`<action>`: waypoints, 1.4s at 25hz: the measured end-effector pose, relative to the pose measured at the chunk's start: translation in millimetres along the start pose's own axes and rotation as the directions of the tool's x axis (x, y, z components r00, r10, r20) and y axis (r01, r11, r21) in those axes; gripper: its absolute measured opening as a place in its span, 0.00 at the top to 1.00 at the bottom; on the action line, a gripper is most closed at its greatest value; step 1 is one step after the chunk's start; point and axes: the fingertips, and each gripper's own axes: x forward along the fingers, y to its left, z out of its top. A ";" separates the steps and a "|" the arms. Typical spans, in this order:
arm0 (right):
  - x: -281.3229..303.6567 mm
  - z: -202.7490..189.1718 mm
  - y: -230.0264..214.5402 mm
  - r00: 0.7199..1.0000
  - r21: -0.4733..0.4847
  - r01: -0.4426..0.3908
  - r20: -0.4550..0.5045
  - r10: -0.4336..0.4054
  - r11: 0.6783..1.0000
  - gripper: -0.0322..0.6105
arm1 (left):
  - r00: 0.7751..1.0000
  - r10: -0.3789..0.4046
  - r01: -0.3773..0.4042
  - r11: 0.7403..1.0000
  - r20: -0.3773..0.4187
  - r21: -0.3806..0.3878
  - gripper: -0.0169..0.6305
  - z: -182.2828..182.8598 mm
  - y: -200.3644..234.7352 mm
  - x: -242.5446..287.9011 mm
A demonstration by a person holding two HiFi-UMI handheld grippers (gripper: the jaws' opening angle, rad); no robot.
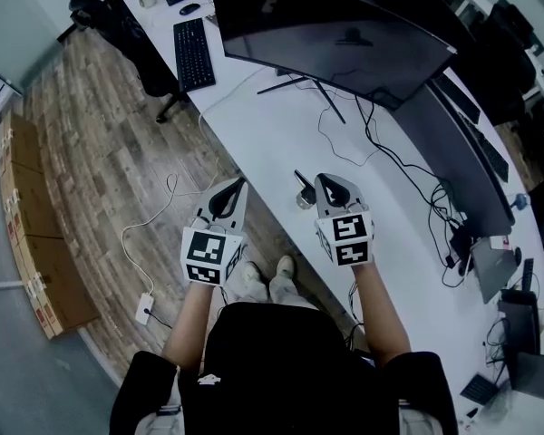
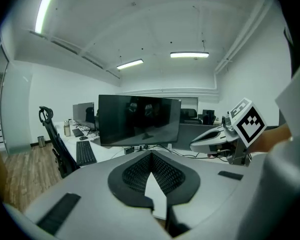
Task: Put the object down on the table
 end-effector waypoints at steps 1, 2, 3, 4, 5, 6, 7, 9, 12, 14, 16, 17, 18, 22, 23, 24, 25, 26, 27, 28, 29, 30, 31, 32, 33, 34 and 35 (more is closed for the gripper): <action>-4.4 7.3 -0.9 1.000 0.001 0.003 0.019 -0.003 1.000 0.91 | 1.000 0.002 -0.002 1.000 0.009 0.006 0.95 5.1 0.7 -1.7; -8.6 14.7 -1.3 0.999 0.001 0.006 0.038 -0.006 1.000 0.91 | 1.000 0.006 -0.006 1.000 0.018 0.010 0.95 10.4 1.8 -3.6; -12.6 21.9 -1.7 0.998 0.001 0.010 0.056 -0.010 1.000 0.91 | 1.000 0.010 -0.011 1.000 0.029 0.015 0.95 15.8 3.2 -5.4; -16.6 29.0 -2.5 0.997 0.000 0.013 0.073 -0.013 1.000 0.91 | 0.999 0.014 -0.015 1.000 0.039 0.020 0.95 21.3 4.4 -6.9; -20.6 36.0 -3.5 0.996 0.000 0.017 0.090 -0.017 1.000 0.91 | 0.999 0.018 -0.019 0.999 0.049 0.025 0.95 26.7 5.3 -7.9; -24.6 43.0 -4.4 0.994 0.000 0.021 0.106 -0.021 1.000 0.91 | 0.998 0.021 -0.023 0.999 0.059 0.032 0.95 32.1 6.1 -8.9; -28.4 49.5 -5.2 0.992 0.000 0.025 0.121 -0.025 1.000 0.91 | 0.997 0.024 -0.026 0.999 0.067 0.039 0.95 37.3 7.0 -10.0; -35.7 61.1 -7.0 0.988 -0.002 0.033 0.150 -0.033 0.999 0.91 | 0.996 0.029 -0.034 0.998 0.087 0.049 0.95 48.0 8.8 -13.4; -46.1 78.7 -7.8 0.980 -0.006 0.041 0.195 -0.039 0.999 0.91 | 0.992 0.038 -0.045 0.997 0.117 0.061 0.95 63.2 11.0 -19.8; -53.1 89.0 -8.6 0.974 -0.008 0.049 0.223 -0.046 0.999 0.91 | 0.990 0.046 -0.056 0.996 0.135 0.068 0.95 70.9 13.3 -24.1; -59.3 98.2 -10.3 0.967 -0.005 0.058 0.248 -0.054 0.998 0.91 | 0.987 0.059 -0.071 0.995 0.152 0.074 0.95 78.5 16.8 -28.6; -62.0 102.3 -10.9 0.964 -0.003 0.060 0.260 -0.057 0.998 0.91 | 0.985 0.063 -0.076 0.994 0.160 0.075 0.95 82.7 17.9 -30.9; -64.4 106.2 -11.0 0.960 -0.001 0.062 0.272 -0.060 0.998 0.91 | 0.984 0.065 -0.079 0.994 0.168 0.077 0.95 87.1 18.6 -33.1; -71.6 121.3 -9.4 0.947 0.009 0.071 0.312 -0.071 0.997 0.91 | 0.979 0.066 -0.086 0.991 0.194 0.098 0.95 103.2 22.3 -40.5; -73.2 124.1 -9.4 0.945 0.013 0.073 0.319 -0.073 0.997 0.91 | 0.978 0.065 -0.087 0.991 0.200 0.102 0.95 106.3 22.5 -42.1; -74.9 126.3 -9.8 0.943 0.016 0.075 0.325 -0.076 0.997 0.91 | 0.977 0.064 -0.087 0.991 0.204 0.104 0.95 108.8 22.2 -43.5; -76.4 128.2 -10.3 0.941 0.019 0.076 0.330 -0.078 0.997 0.91 | 0.976 0.063 -0.087 0.991 0.208 0.106 0.95 110.8 21.6 -44.5; -77.5 129.9 -10.8 0.939 0.021 0.078 0.335 -0.081 0.997 0.91 | 0.976 0.061 -0.086 0.990 0.211 0.109 0.95 112.3 21.0 -45.2; -78.1 131.5 -10.9 0.937 0.021 0.080 0.339 -0.082 0.997 0.91 | 0.975 0.060 -0.085 0.990 0.213 0.111 0.95 113.4 20.6 -45.5; -78.4 132.9 -10.7 0.936 0.020 0.081 0.343 -0.083 0.997 0.91 | 0.975 0.058 -0.084 0.990 0.215 0.112 0.95 114.0 20.3 -45.7; -78.6 134.1 -10.2 0.935 0.017 0.081 0.346 -0.082 0.997 0.91 | 0.975 0.057 -0.083 0.990 0.216 0.112 0.95 114.6 19.9 -46.1; -78.7 135.1 -9.5 0.934 0.014 0.082 0.348 -0.082 0.997 0.91 | 0.975 0.055 -0.081 0.990 0.217 0.113 0.95 115.1 19.4 -46.6; -78.8 135.9 -8.9 0.933 0.012 0.083 0.349 -0.082 0.996 0.91 | 0.974 0.054 -0.080 0.990 0.218 0.114 0.95 115.8 18.7 -47.1; -78.8 136.5 -8.4 0.933 0.012 0.084 0.351 -0.083 0.996 0.91 | 0.974 0.052 -0.079 0.990 0.220 0.115 0.95 116.4 17.9 -47.5; -78.8 137.1 -8.2 0.932 0.012 0.084 0.353 -0.083 0.996 0.91 | 0.974 0.050 -0.078 0.990 0.222 0.116 0.95 116.9 17.1 -47.8; -78.6 137.7 -8.1 0.931 0.013 0.084 0.354 -0.083 0.996 0.91 | 0.974 0.049 -0.077 0.990 0.223 0.117 0.95 117.4 16.4 -47.8; -78.4 138.2 -8.0 0.931 0.013 0.084 0.356 -0.083 0.996 0.91 | 0.973 0.048 -0.076 0.990 0.225 0.118 0.95 117.7 15.8 -47.8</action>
